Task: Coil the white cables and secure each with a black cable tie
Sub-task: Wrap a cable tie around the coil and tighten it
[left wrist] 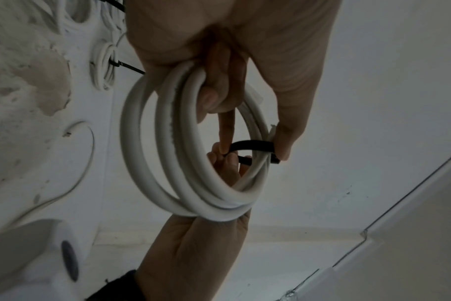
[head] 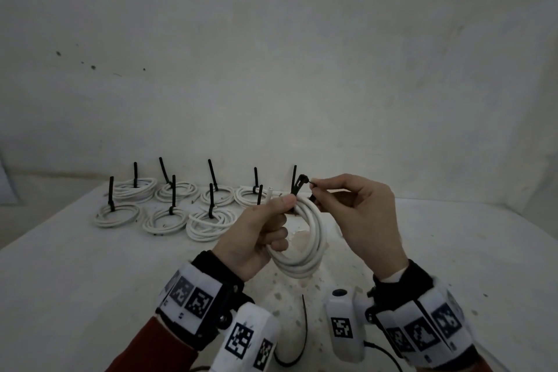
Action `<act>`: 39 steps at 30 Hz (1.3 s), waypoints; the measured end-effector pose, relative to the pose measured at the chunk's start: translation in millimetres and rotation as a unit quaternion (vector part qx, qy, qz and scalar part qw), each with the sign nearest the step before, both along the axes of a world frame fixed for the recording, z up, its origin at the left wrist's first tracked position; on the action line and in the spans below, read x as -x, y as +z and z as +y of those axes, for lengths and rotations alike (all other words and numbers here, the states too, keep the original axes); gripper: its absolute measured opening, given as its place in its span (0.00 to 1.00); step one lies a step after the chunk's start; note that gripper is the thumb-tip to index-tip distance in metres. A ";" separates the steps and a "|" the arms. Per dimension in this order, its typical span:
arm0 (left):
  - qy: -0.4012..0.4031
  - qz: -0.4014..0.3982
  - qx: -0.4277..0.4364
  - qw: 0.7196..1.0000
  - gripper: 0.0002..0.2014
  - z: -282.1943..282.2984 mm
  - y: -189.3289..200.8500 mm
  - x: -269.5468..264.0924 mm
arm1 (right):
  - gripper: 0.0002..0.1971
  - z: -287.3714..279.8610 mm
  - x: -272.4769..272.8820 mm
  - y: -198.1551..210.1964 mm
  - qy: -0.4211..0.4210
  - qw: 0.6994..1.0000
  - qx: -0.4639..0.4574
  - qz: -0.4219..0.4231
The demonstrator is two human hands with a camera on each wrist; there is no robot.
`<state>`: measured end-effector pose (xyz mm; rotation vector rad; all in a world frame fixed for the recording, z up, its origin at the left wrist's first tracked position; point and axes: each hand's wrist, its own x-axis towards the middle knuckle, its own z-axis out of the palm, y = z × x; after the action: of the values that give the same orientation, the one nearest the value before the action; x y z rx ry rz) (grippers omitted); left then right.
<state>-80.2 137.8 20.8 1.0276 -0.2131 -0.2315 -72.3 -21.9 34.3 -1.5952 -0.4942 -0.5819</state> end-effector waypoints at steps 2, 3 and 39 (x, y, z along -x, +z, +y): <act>0.003 -0.002 -0.009 1.000 0.10 -0.6 0.4 1.0 | 0.06 -0.2 1.6 0.1 -0.016 1.000 0.022 -0.011; 0.004 -0.003 -0.013 1.000 0.09 -0.8 0.6 1.2 | 0.06 -0.2 2.2 0.4 -0.022 0.999 0.028 -0.017; 0.056 -0.083 -0.149 0.984 0.07 4.7 -2.7 -2.2 | 0.04 0.8 10.9 12.9 0.138 0.950 -0.162 0.227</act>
<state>-78.0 142.5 18.2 1.3531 -0.2757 -0.0761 -83.2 -21.2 47.2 -1.2624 -0.2513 -0.0666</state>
